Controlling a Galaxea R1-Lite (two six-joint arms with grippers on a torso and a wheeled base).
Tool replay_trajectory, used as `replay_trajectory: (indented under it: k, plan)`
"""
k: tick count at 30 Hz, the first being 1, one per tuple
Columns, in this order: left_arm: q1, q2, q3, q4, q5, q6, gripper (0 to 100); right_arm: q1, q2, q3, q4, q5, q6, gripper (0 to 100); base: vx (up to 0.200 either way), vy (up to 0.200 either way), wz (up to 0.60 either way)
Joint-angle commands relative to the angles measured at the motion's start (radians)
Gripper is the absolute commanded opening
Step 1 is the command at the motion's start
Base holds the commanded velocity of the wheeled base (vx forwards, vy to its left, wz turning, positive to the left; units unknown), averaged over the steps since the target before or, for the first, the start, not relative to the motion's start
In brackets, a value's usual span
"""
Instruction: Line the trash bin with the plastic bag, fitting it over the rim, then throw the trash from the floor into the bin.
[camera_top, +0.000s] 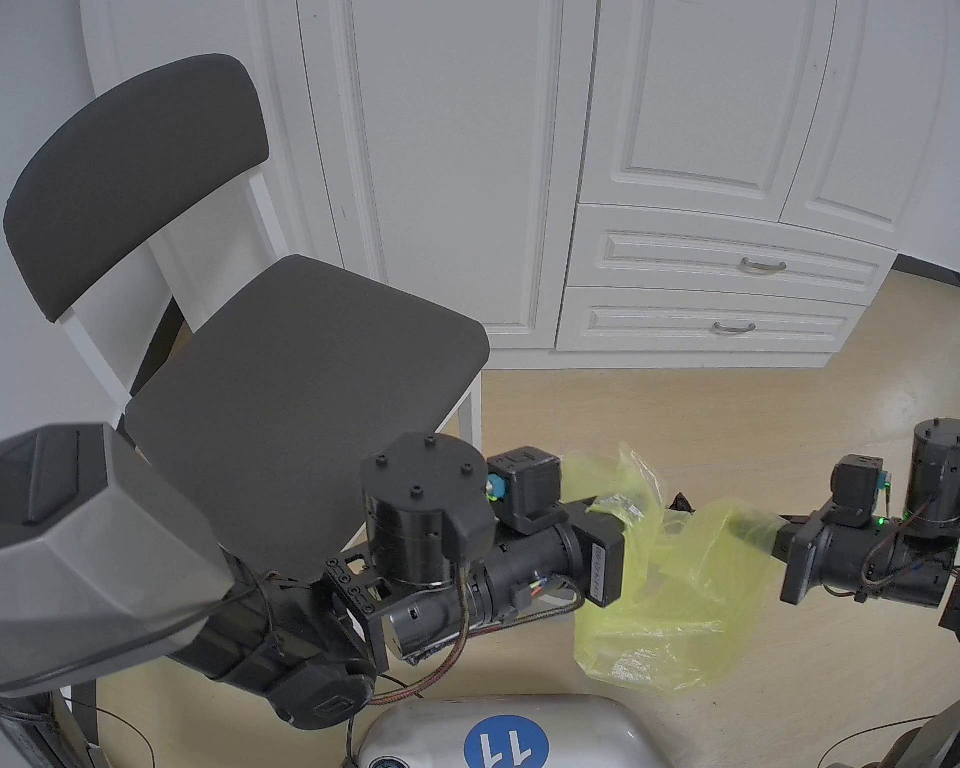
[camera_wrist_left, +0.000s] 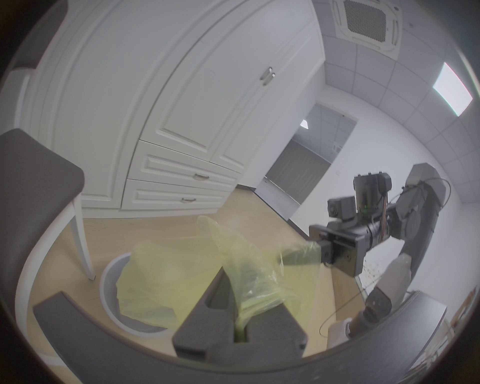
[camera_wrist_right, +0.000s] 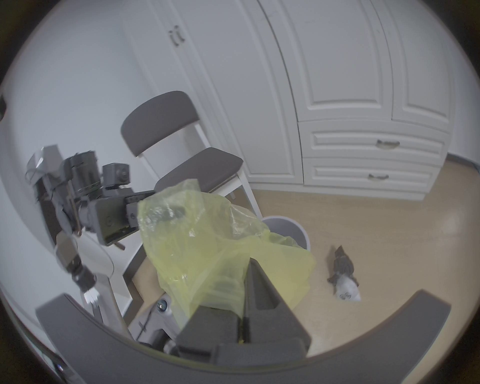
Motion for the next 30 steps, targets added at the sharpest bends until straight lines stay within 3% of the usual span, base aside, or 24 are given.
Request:
replay_trajectory:
  k: [1, 5, 9, 13, 23, 26, 30]
  plan:
    - [0.071, 0.04, -0.02, -0.063, 0.014, -0.04, 0, 0.015, 0.168, -0.086, -0.012, -0.027, 0.102, 0, 0.0, 0.0, 0.0]
    - [0.125, 0.069, -0.04, -0.069, 0.011, -0.047, 0, 0.015, 0.237, -0.127, -0.02, -0.027, 0.186, 0, 0.0, 0.0, 0.0]
    - [0.154, 0.135, -0.068, -0.064, 0.012, -0.167, 0, 0.01, 0.345, -0.164, -0.066, -0.028, 0.298, 0, 0.0, 0.0, 0.0]
    - [0.157, 0.2, -0.132, -0.037, 0.012, -0.245, 0, 0.001, 0.418, -0.164, -0.109, -0.028, 0.306, 0, 0.0, 0.0, 0.0]
    - [0.175, 0.283, -0.238, 0.04, 0.012, -0.279, 0, -0.036, 0.59, -0.212, -0.133, -0.025, 0.31, 0, 0.0, 0.0, 0.0]
    - [0.203, 0.341, -0.319, 0.045, 0.009, -0.379, 0, -0.071, 0.644, -0.215, -0.204, -0.021, 0.315, 0, 0.0, 0.0, 0.0]
    - [0.237, 0.387, -0.38, 0.063, 0.008, -0.396, 0, -0.091, 0.697, -0.215, -0.305, -0.022, 0.343, 0, 0.0, 0.0, 0.0]
